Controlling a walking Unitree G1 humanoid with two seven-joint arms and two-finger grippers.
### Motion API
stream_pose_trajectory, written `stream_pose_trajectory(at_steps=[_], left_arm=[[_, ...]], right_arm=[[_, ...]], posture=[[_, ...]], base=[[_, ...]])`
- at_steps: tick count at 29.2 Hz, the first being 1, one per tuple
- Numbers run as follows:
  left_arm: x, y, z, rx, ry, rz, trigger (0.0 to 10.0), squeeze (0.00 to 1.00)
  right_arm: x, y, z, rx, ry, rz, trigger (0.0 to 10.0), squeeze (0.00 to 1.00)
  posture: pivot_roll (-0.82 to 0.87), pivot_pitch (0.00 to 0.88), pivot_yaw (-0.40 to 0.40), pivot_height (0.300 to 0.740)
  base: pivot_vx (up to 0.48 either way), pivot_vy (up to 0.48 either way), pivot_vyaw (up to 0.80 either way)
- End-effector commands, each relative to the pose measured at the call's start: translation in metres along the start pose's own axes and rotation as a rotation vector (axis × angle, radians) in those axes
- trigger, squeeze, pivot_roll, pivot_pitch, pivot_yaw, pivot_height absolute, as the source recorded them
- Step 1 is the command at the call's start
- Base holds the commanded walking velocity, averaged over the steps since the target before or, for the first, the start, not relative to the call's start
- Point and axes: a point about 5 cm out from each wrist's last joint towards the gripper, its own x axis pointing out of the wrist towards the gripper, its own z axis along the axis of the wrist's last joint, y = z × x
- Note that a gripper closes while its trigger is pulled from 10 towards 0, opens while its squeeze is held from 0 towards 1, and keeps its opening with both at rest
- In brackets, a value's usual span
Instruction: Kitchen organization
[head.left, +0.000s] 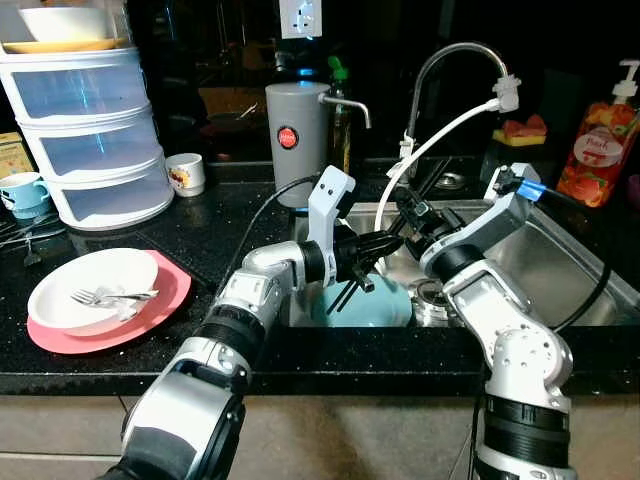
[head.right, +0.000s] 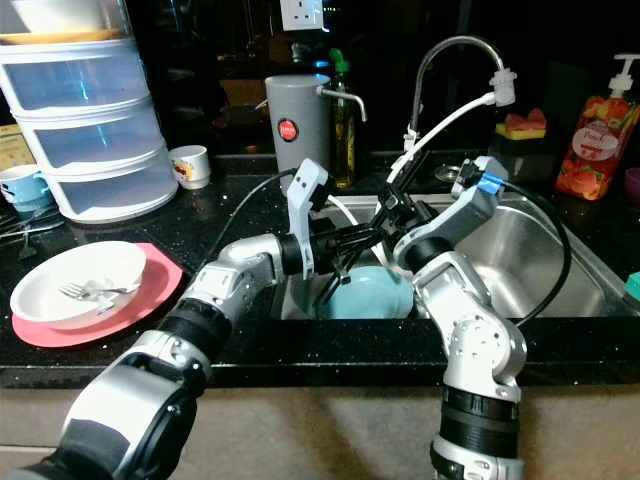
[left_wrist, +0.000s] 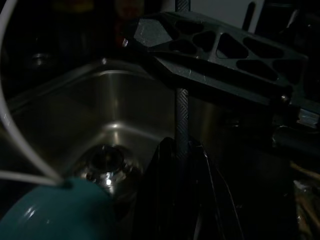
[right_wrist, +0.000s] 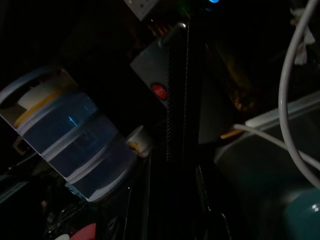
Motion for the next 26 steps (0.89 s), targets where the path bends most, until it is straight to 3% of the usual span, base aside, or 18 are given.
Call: stream_pose_trajectory(at_steps=[1,3,4,6,7,10,11,14,15,19,20,21,22,26], left_arm=[[-0.004,0.006,0.003,0.021,0.003,0.052,10.0,0.00],[-0.004,0.007,0.002,0.022,0.002,0.058,10.0,0.00],[-0.004,0.007,0.002,0.026,0.004,0.065,10.0,1.00],[-0.004,0.006,0.002,0.030,0.004,0.065,10.0,1.00],[-0.006,0.007,0.004,0.030,-0.014,0.065,10.0,0.00],[-0.009,0.008,0.007,0.029,-0.039,0.072,10.0,0.00],[-0.015,0.008,0.011,0.033,-0.072,0.067,10.0,0.00],[-0.033,-0.006,0.021,0.034,-0.156,-0.021,10.0,0.00],[-0.033,-0.006,0.021,0.034,-0.156,-0.021,10.0,0.00],[-0.057,-0.036,0.022,0.015,-0.193,-0.116,10.0,0.00],[-0.062,-0.042,0.020,0.008,-0.190,-0.117,10.0,0.00],[-0.062,-0.042,0.020,0.008,-0.190,-0.117,10.0,0.00],[-0.069,-0.048,0.016,-0.010,-0.188,-0.105,10.0,0.00],[-0.082,-0.058,0.009,-0.057,-0.181,-0.067,10.0,0.00]], right_arm=[[0.000,-0.003,-0.005,-0.027,0.022,-0.015,0.0,0.00],[0.001,-0.005,-0.008,-0.032,0.029,-0.026,0.0,0.00],[0.003,-0.007,-0.010,-0.038,0.034,-0.040,0.0,0.00],[0.004,-0.009,-0.013,-0.045,0.038,-0.053,0.0,0.00],[0.008,-0.013,-0.014,-0.055,0.034,-0.077,0.0,0.00],[0.012,-0.018,-0.014,-0.083,0.018,-0.116,0.0,0.00],[0.016,-0.024,-0.014,-0.106,-0.008,-0.158,10.0,0.00],[0.023,-0.035,-0.016,-0.180,-0.073,-0.246,10.0,0.00],[0.023,-0.035,-0.016,-0.180,-0.073,-0.246,10.0,0.00],[0.027,-0.038,-0.034,-0.290,-0.041,-0.265,10.0,0.00],[0.027,-0.038,-0.039,-0.327,-0.025,-0.258,10.0,0.15],[0.027,-0.038,-0.039,-0.327,-0.025,-0.258,10.0,0.15],[0.027,-0.037,-0.046,-0.365,-0.008,-0.242,10.0,1.00],[0.026,-0.037,-0.055,-0.460,0.000,-0.225,10.0,1.00]], posture=[[0.00,0.020,-0.001,0.740],[0.00,0.017,-0.003,0.740],[0.00,0.015,-0.005,0.740],[0.01,0.014,-0.008,0.740],[0.01,0.013,-0.010,0.740],[0.01,0.013,-0.012,0.740],[0.02,0.015,-0.015,0.740],[0.04,0.016,-0.023,0.740],[0.04,0.016,-0.023,0.740],[0.06,0.016,-0.032,0.740],[0.06,0.018,-0.033,0.740],[0.06,0.018,-0.033,0.740],[0.07,0.022,-0.035,0.740],[0.07,0.026,-0.036,0.740]], base=[[0.000,0.000,0.00],[0.000,0.000,0.00],[0.000,0.000,0.00],[0.000,0.000,0.00],[0.000,0.000,0.00],[0.000,0.000,0.00],[0.000,0.000,0.00],[0.000,0.000,0.00],[0.000,0.000,0.00],[0.000,0.000,0.00],[0.000,0.000,0.00],[0.000,0.000,0.00],[0.000,0.000,0.00],[0.000,0.000,0.00]])
